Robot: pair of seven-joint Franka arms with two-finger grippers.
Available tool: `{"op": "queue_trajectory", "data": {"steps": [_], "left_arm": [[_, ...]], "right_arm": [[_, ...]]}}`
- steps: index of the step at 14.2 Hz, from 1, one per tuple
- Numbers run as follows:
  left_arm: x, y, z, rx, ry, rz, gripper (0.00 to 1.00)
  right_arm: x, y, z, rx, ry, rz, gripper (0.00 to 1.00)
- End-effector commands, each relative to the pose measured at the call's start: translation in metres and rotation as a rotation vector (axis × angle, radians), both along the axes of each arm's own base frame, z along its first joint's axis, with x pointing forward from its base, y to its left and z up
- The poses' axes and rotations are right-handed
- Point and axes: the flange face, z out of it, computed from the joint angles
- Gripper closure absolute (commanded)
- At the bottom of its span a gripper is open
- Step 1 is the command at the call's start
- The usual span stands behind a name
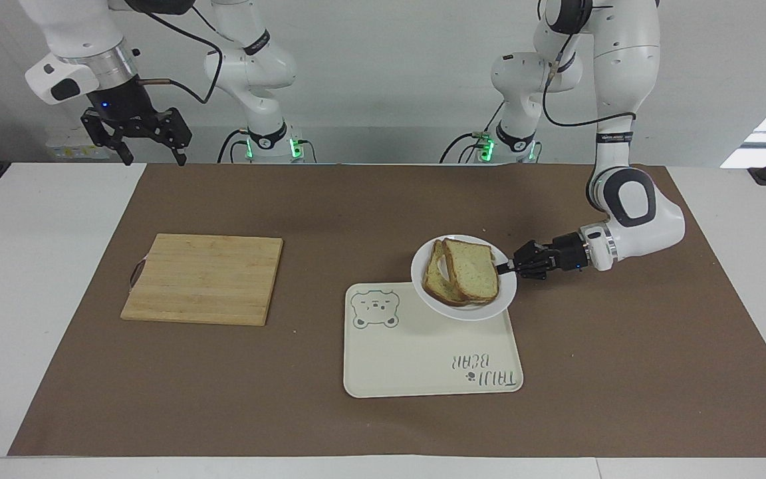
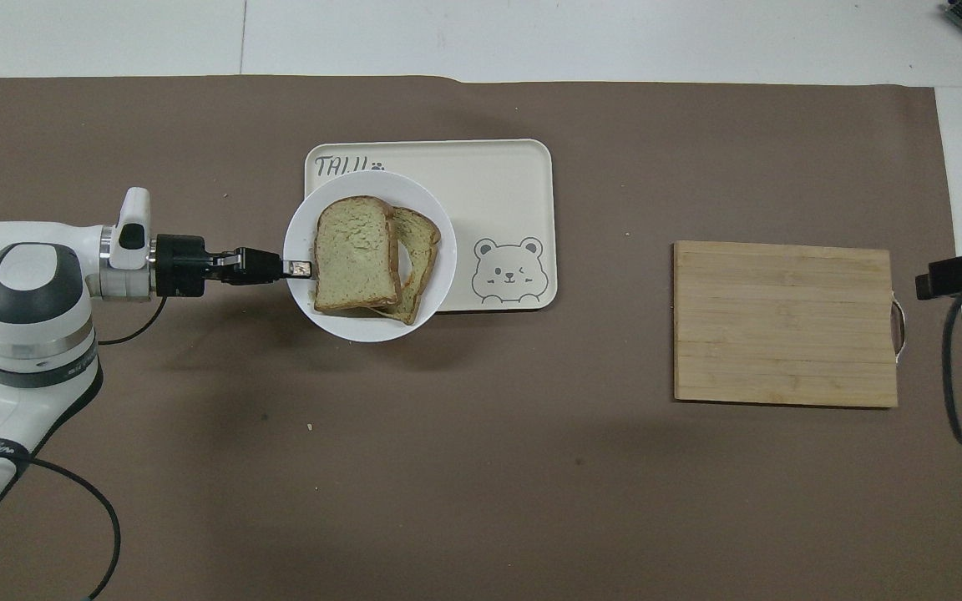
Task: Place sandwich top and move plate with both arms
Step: 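Grip the plate rim and slide the plate onto the tray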
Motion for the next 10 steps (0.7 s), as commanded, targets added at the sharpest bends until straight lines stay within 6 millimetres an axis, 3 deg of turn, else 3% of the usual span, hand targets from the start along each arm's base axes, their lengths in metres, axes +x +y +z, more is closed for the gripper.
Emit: {"op": "queue_trajectory", "data": {"steps": [1, 3, 5, 7, 10], "left_arm": [[0.030, -0.008, 0.010, 0.005, 0.035, 0.013, 1.00], [0.042, -0.023, 0.011, 0.009, 0.051, 0.029, 1.00], [0.052, -0.041, -0.004, 0.031, 0.039, 0.054, 1.00], [0.069, -0.065, -0.006, 0.044, 0.044, 0.105, 1.00], [0.079, -0.068, -0.022, 0.086, 0.038, 0.079, 1.00]], "right_arm": [[-0.004, -0.001, 0.000, -0.009, 0.005, 0.012, 0.00], [-0.004, -0.001, 0.000, -0.009, 0.006, 0.012, 0.00], [-0.004, -0.001, 0.000, -0.009, 0.007, 0.012, 0.00], [-0.004, -0.001, 0.000, -0.009, 0.005, 0.012, 0.00], [-0.003, -0.001, 0.000, -0.009, 0.007, 0.012, 0.00]]}}
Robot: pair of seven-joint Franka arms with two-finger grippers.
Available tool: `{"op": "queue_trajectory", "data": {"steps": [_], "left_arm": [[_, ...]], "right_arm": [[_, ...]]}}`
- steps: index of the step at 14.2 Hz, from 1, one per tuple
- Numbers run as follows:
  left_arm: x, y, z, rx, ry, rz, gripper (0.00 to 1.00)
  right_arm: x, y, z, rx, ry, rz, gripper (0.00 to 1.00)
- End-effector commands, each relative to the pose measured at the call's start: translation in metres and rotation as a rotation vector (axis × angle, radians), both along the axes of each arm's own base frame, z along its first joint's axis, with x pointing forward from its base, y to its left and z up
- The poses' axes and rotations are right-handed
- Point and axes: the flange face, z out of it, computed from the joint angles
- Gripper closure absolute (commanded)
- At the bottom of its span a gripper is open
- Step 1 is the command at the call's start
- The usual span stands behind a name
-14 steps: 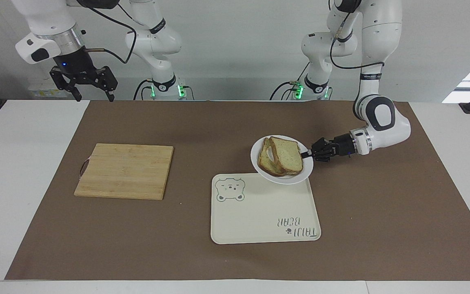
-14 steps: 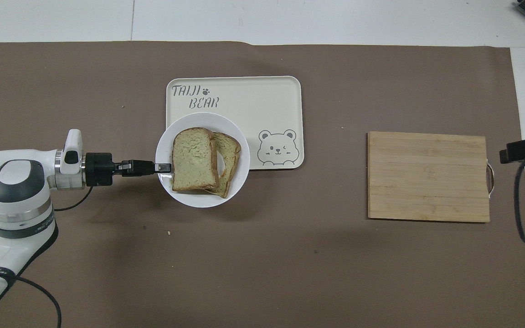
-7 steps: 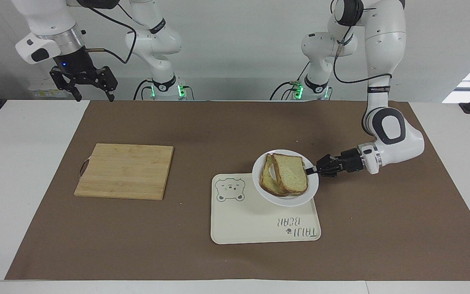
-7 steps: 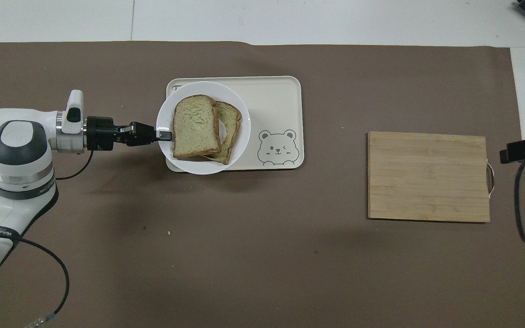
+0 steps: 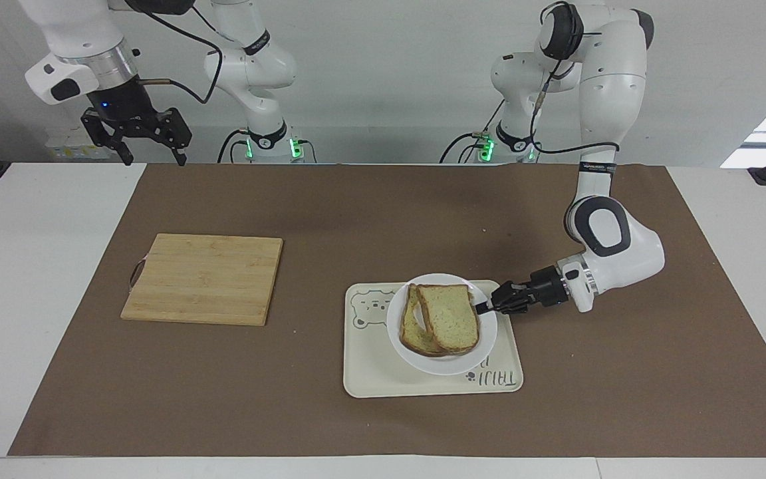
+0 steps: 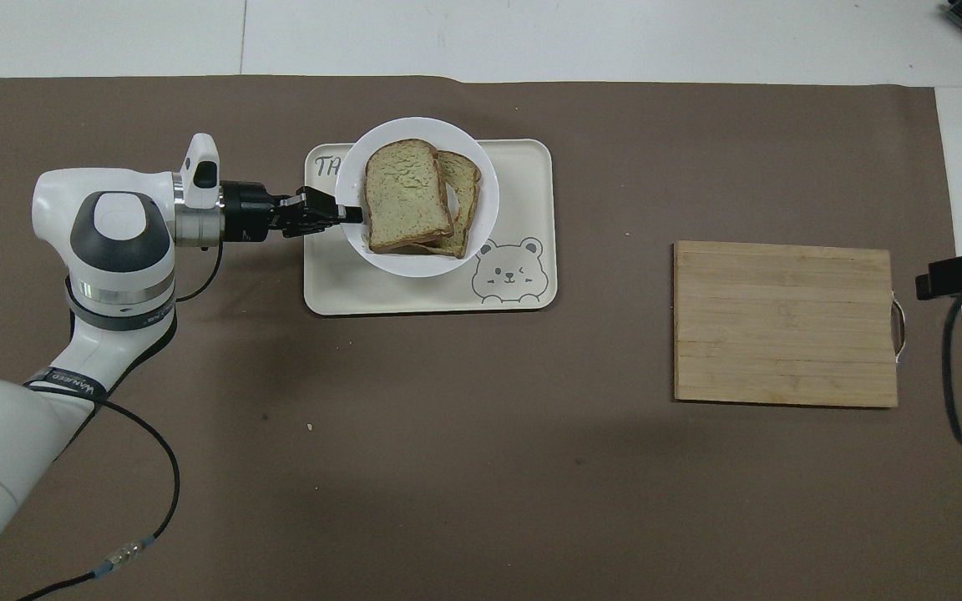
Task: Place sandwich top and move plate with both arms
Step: 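Adjust the plate on the tray and release with the left gripper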
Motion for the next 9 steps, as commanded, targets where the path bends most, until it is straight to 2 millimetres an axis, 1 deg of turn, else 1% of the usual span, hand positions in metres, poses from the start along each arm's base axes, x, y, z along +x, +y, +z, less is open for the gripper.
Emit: {"op": "queue_trajectory", "data": {"steps": [1, 5, 7, 9], "left_arm": [[0.014, 0.002, -0.009, 0.040, 0.003, -0.017, 1.00], [0.013, 0.004, -0.010, 0.071, -0.001, -0.022, 1.00], [0.010, -0.006, -0.013, 0.081, 0.002, -0.028, 1.00], [0.002, -0.021, -0.017, 0.097, 0.031, -0.021, 1.00]], "right_arm": [[-0.004, -0.001, 0.001, -0.009, 0.005, 0.012, 0.00], [-0.003, -0.001, 0.000, -0.009, 0.007, 0.012, 0.00], [-0.004, -0.001, 0.001, -0.009, 0.005, 0.012, 0.00], [-0.004, -0.001, 0.001, -0.009, 0.005, 0.012, 0.00]]}}
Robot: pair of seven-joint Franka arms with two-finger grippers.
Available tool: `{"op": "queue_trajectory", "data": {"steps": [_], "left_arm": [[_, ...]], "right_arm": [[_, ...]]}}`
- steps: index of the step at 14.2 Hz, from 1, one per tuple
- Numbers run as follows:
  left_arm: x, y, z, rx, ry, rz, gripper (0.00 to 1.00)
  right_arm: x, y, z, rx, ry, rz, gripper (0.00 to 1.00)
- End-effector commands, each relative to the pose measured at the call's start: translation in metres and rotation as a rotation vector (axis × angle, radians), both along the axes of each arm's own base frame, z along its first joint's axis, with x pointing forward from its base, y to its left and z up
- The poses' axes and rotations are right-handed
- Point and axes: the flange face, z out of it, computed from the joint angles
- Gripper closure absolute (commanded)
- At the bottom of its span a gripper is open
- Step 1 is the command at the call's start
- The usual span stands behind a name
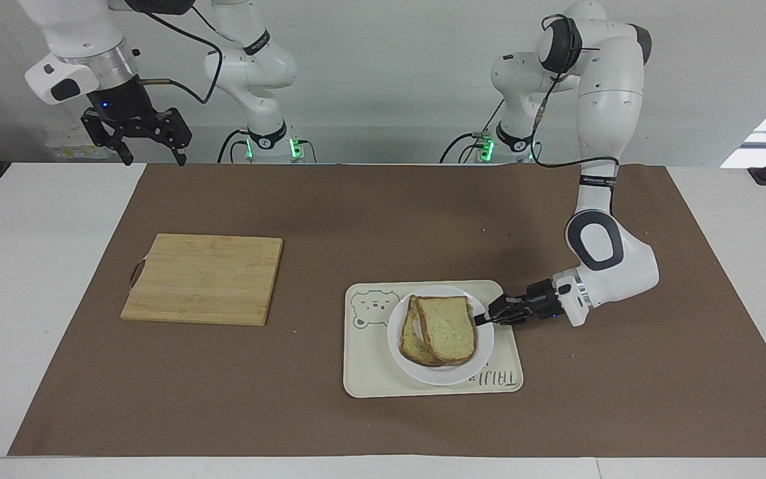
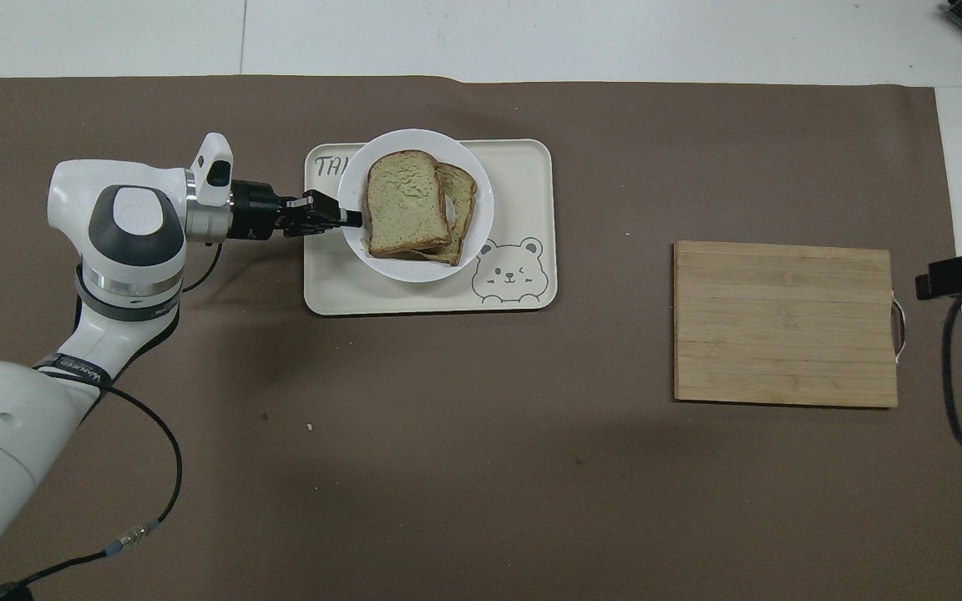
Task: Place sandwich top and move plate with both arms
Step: 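Adjust the plate on the tray and release with the left gripper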
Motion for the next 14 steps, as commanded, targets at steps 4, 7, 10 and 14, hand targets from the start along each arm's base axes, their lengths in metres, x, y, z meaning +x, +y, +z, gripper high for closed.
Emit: {"op": "queue_trajectory", "data": {"steps": [4, 7, 10, 14], "left_arm": [[-0.015, -0.030, -0.008, 0.056, 0.086, 0.052, 1.00], [-0.019, -0.029, -0.009, 0.058, 0.116, 0.066, 1.00], [-0.024, -0.023, -0.014, 0.063, 0.132, 0.072, 1.00], [-0.024, -0.016, -0.014, 0.056, 0.140, 0.072, 0.96]], "right_arm": [[-0.003, -0.001, -0.001, -0.009, 0.008, 0.012, 0.00], [-0.004, -0.001, 0.001, -0.009, 0.005, 0.012, 0.00], [-0.004, -0.001, 0.001, -0.009, 0.005, 0.012, 0.00], [-0.004, -0.001, 0.001, -0.009, 0.005, 0.012, 0.00]]}}
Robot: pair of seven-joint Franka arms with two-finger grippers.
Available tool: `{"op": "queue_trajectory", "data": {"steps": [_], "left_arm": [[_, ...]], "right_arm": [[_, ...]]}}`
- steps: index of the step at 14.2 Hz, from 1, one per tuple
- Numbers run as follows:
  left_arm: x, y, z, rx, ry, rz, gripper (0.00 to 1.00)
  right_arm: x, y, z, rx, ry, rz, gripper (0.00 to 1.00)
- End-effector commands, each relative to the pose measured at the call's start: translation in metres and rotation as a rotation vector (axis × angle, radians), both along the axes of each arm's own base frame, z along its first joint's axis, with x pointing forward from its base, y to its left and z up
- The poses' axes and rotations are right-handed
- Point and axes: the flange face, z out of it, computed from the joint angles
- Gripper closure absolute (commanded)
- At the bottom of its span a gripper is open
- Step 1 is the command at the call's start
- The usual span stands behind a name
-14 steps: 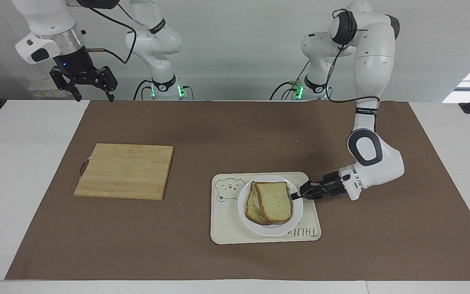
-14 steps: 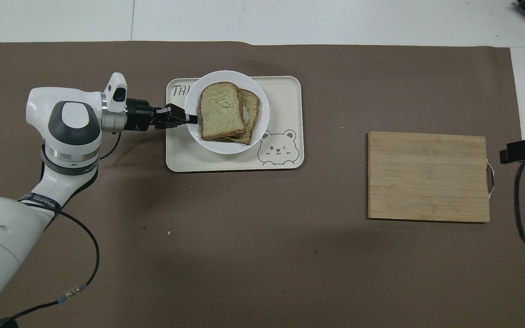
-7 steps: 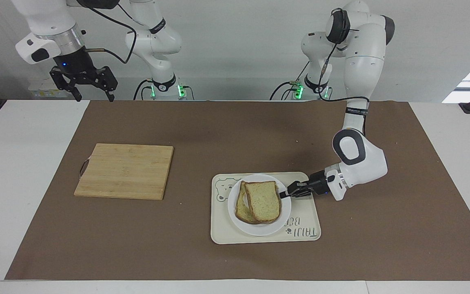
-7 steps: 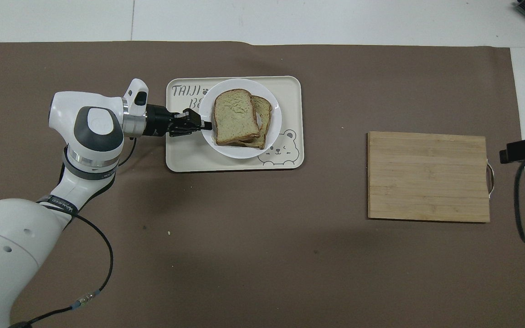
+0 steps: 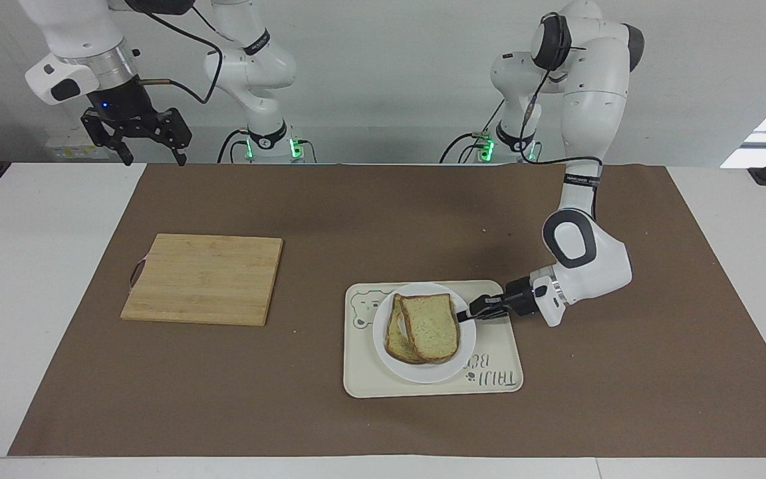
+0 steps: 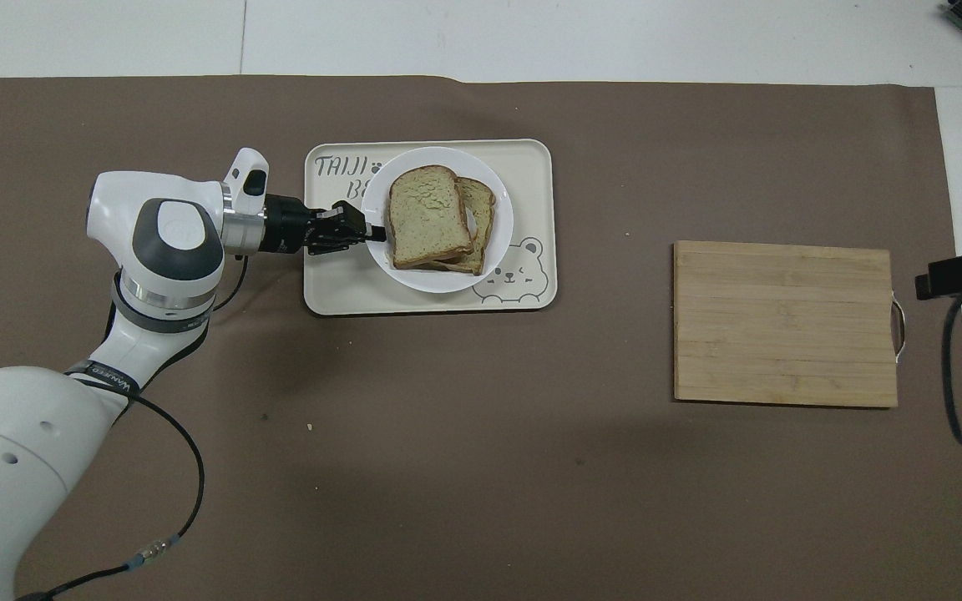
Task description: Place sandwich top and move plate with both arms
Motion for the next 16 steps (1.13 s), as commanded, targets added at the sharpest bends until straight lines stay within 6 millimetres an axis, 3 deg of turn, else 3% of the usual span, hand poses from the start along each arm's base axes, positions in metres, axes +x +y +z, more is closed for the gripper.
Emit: {"op": "queue_trajectory", "data": {"steps": [1, 2, 3, 6, 7, 10, 13, 16], "left_arm": [[-0.008, 0.015, -0.001, 0.021, 0.027, 0.017, 0.88], [-0.008, 0.016, -0.002, 0.026, 0.026, 0.011, 0.76], [-0.008, 0.016, -0.001, 0.026, 0.027, 0.005, 0.71], [-0.007, 0.026, 0.000, 0.019, 0.034, -0.013, 0.70], [-0.007, 0.030, 0.001, 0.026, 0.032, -0.029, 0.64], [-0.007, 0.035, 0.007, 0.035, 0.026, -0.049, 0.58], [-0.003, 0.048, 0.037, 0.085, -0.025, -0.086, 0.57], [-0.006, 0.054, 0.093, 0.186, -0.126, -0.145, 0.52]], "right_arm": [[-0.004, -0.001, 0.001, -0.009, 0.005, 0.012, 0.00], [-0.004, -0.001, 0.001, -0.009, 0.005, 0.012, 0.00], [-0.004, -0.001, 0.000, -0.009, 0.006, 0.012, 0.00], [-0.004, -0.001, 0.001, -0.009, 0.005, 0.012, 0.00], [-0.004, -0.001, 0.001, -0.009, 0.005, 0.012, 0.00], [-0.004, -0.001, 0.001, -0.009, 0.005, 0.012, 0.00], [-0.004, -0.001, 0.001, -0.009, 0.005, 0.012, 0.00], [-0.004, -0.001, 0.001, -0.009, 0.005, 0.012, 0.00]]}}
